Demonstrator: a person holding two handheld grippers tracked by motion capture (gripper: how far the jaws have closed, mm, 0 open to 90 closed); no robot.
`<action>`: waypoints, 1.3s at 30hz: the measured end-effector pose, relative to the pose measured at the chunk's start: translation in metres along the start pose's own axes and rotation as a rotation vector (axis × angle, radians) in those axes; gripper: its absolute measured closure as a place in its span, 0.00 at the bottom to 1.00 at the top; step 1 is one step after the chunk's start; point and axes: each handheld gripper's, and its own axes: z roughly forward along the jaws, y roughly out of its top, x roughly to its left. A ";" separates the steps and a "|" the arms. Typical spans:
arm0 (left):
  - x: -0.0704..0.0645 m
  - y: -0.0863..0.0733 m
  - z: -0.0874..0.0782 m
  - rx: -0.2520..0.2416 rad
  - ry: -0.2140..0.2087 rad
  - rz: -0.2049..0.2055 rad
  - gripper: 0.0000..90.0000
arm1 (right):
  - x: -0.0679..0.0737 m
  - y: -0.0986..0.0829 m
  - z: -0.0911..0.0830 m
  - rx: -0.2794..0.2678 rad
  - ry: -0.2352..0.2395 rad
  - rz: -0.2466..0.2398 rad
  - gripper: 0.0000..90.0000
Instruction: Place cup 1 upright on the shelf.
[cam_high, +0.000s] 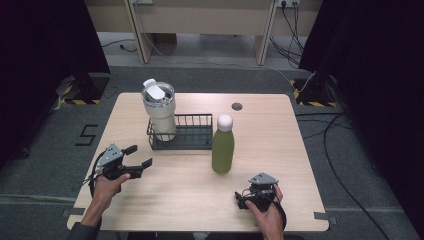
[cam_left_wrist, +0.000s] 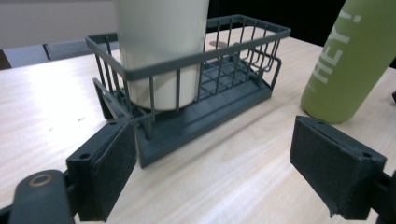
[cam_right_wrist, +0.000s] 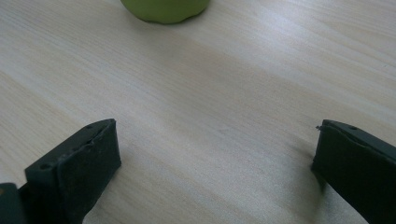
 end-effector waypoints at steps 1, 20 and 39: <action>-0.001 -0.002 -0.001 0.004 0.003 -0.001 0.16 | 0.000 0.000 0.000 -0.001 0.000 -0.003 0.01; -0.017 -0.028 -0.014 0.094 -0.012 0.042 0.16 | 0.000 0.000 0.000 -0.001 0.003 -0.004 0.01; -0.033 -0.047 -0.027 0.201 -0.020 0.094 0.16 | 0.000 0.000 0.000 -0.001 0.002 -0.004 0.01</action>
